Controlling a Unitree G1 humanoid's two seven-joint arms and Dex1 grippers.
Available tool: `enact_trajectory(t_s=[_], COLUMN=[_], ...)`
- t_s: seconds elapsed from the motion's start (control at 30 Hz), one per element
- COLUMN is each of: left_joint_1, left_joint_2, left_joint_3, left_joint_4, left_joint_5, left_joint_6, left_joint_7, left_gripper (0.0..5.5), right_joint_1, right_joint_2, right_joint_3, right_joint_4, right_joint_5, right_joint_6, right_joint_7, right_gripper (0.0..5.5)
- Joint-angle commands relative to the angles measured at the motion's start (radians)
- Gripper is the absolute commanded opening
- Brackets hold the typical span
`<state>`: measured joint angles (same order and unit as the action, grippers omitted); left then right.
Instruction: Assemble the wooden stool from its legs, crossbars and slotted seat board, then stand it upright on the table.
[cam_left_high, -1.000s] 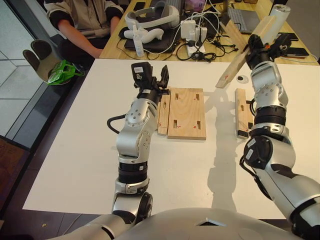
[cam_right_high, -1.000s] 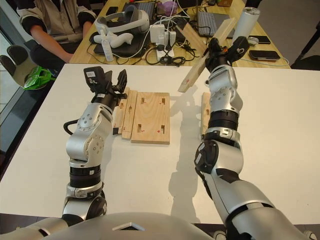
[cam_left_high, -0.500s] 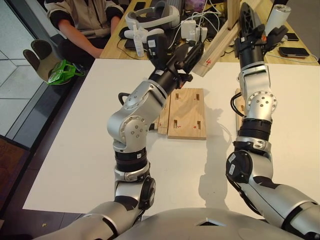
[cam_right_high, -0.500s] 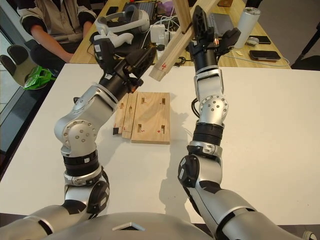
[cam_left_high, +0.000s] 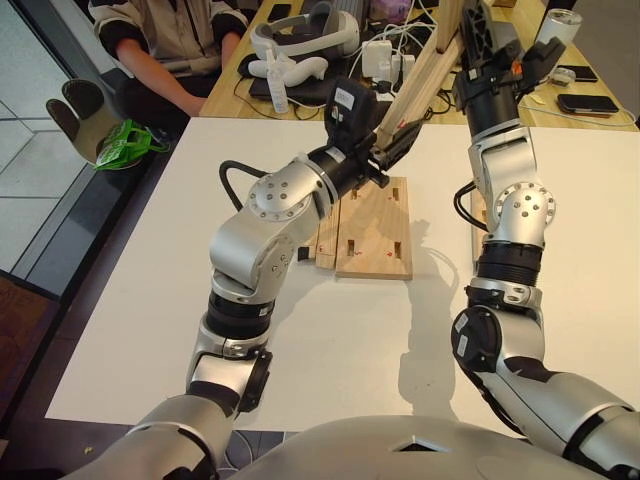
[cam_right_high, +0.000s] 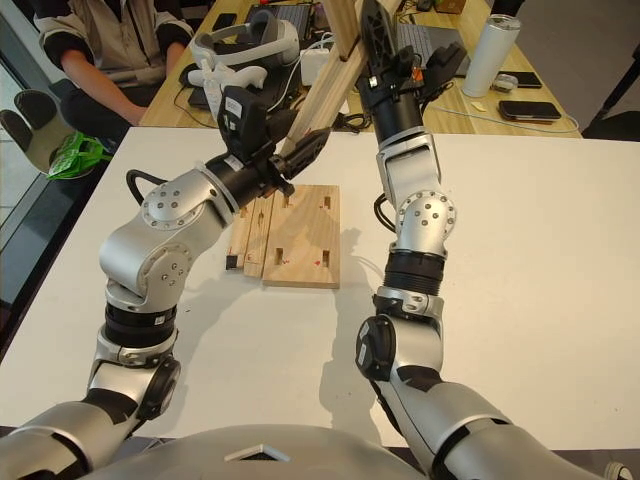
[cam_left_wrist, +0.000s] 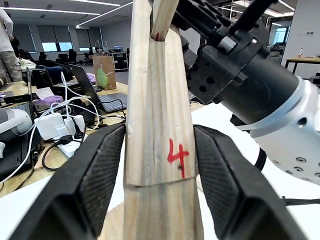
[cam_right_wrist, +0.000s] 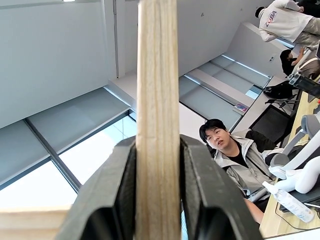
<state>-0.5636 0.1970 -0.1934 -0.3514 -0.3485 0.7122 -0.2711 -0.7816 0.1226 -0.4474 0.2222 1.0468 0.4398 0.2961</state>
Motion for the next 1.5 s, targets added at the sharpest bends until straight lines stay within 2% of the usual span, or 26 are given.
enact_trajectory(t_s=[0.03,0.33,0.67,0.93,1.0,1.1,1.27,1.37,1.5], left_joint_1=[0.006,0.019,0.014,0.043,0.072,0.145,0.227,0.241,0.254], left_joint_2=[0.028,0.129,0.23,0.263,0.287,0.346,0.381,0.352,0.289], left_joint_3=[-0.03,-0.016,0.078,0.059,0.047,0.049,0.107,0.131,0.153], left_joint_4=[0.008,0.072,0.196,0.182,0.17,0.146,0.153,0.164,0.137], left_joint_5=[0.049,0.128,0.174,0.185,0.189,0.201,0.221,0.225,0.206], left_joint_6=[-0.033,-0.114,-0.204,-0.197,-0.184,-0.153,-0.101,-0.047,0.05], left_joint_7=[-0.032,-0.117,-0.174,-0.25,-0.286,-0.323,-0.287,-0.236,-0.169], left_gripper=[2.47,2.47,2.47,2.47,2.47,2.47,2.47,2.47,2.47], right_joint_1=[0.026,0.092,0.205,0.226,0.222,0.238,0.389,0.578,0.715], right_joint_2=[0.024,-0.015,-0.124,-0.137,-0.141,-0.212,-0.33,-0.381,-0.415], right_joint_3=[0.021,0.044,0.074,0.127,0.117,0.058,-0.01,0.011,0.031], right_joint_4=[-0.035,-0.131,-0.266,-0.299,-0.298,-0.358,-0.522,-0.662,-0.748], right_joint_5=[0.026,0.082,0.192,0.092,0.077,0.119,0.238,0.321,0.382], right_joint_6=[0.02,0.122,0.314,0.247,0.223,0.25,0.364,0.447,0.467], right_joint_7=[-0.019,-0.048,-0.031,-0.067,-0.092,-0.156,-0.321,-0.391,-0.487], right_gripper=[1.0,1.0,0.99,0.99,0.99,0.99,0.99,0.99,0.99])
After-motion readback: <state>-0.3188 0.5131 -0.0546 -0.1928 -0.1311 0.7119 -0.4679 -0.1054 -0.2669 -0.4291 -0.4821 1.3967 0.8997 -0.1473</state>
